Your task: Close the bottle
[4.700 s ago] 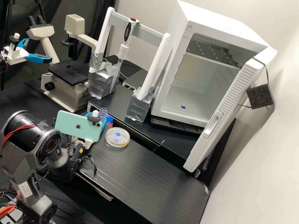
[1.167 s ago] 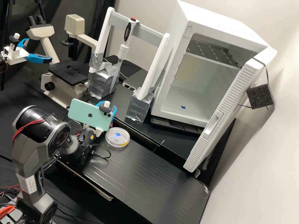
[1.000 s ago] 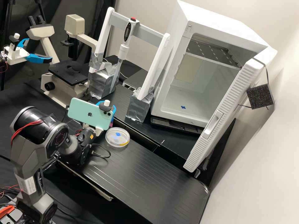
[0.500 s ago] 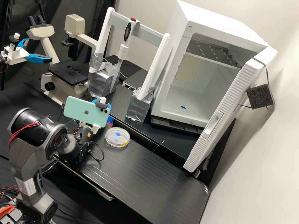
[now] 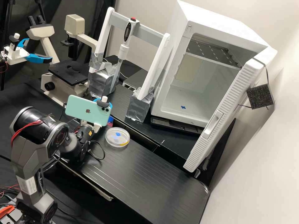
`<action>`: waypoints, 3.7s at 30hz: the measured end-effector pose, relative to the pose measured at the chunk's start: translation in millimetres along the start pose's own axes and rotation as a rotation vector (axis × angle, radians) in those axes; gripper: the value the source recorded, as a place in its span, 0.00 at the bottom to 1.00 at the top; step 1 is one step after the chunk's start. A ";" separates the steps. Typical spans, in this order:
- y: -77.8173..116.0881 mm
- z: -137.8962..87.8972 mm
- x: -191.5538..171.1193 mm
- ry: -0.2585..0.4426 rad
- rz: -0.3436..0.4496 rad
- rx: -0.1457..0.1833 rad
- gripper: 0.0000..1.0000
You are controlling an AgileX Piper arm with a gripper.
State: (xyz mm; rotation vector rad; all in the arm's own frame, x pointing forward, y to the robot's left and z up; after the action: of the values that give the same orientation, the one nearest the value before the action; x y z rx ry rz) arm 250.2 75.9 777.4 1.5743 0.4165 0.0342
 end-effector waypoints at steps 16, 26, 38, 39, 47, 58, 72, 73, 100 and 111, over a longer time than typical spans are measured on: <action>7.0 -1.3 6.3 -0.017 -0.025 0.008 0.00; 0.7 -1.1 -1.0 -0.011 -0.064 0.012 0.00; 5.9 2.8 -10.8 -0.010 -0.044 0.020 0.00; 6.1 3.0 -10.8 -0.010 -0.044 0.019 0.00; 8.7 4.1 -2.6 -0.011 -0.041 0.016 0.00; 9.5 4.3 6.9 -0.023 -0.038 0.002 0.00; 5.4 8.3 14.9 -0.051 -0.061 -0.012 0.00; 5.4 8.3 14.9 -0.051 -0.061 -0.012 0.00; 24.0 -0.5 -41.8 -0.015 -0.005 0.011 1.00; 39.3 -8.1 -84.0 0.103 0.140 0.002 1.00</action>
State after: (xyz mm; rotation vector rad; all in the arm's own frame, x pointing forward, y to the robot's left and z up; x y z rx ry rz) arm 179.3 60.4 835.7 1.6057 0.3863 0.2236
